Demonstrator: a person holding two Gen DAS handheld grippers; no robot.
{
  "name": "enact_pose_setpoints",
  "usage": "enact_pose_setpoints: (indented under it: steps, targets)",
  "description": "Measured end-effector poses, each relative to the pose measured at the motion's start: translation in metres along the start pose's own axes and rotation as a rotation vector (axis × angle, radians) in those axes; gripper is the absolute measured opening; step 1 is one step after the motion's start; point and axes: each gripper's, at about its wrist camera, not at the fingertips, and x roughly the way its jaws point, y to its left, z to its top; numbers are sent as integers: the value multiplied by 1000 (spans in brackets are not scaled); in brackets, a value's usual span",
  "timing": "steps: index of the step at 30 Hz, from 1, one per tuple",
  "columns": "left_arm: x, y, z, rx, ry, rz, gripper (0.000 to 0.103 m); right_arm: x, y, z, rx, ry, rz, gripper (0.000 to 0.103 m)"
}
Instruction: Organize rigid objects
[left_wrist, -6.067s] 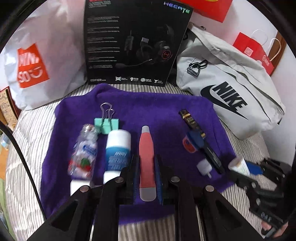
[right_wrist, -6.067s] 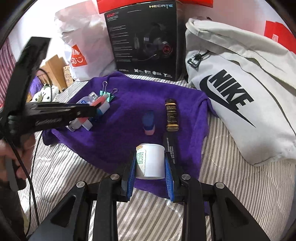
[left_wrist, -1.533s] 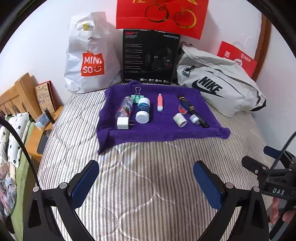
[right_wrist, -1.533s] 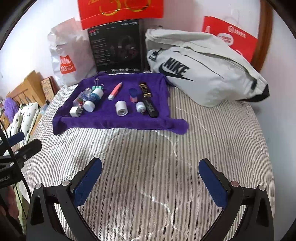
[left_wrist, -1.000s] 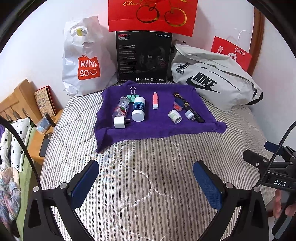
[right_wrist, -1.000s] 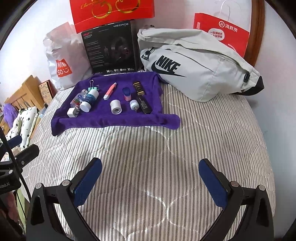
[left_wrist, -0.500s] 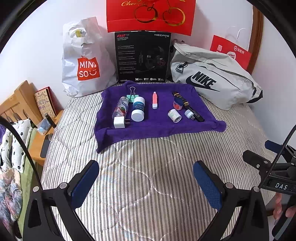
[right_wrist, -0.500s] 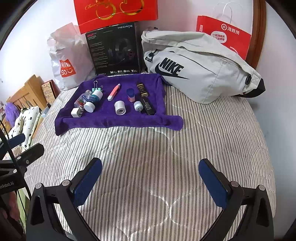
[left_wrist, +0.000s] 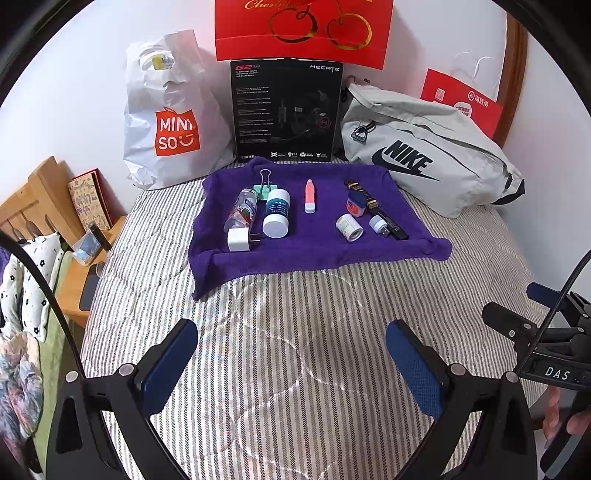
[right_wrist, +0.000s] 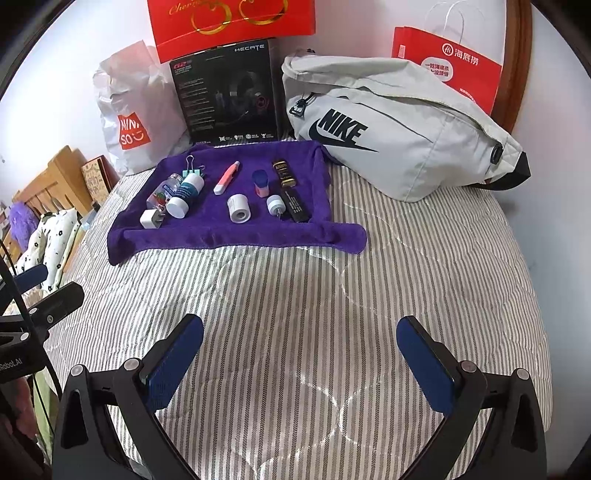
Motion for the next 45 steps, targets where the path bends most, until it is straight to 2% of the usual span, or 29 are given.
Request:
enact_pose_setpoints:
  steps: [45]
  targets:
    - [-3, -1, 1, 20, 1, 6, 103, -7, -2, 2, 1, -13, -8, 103]
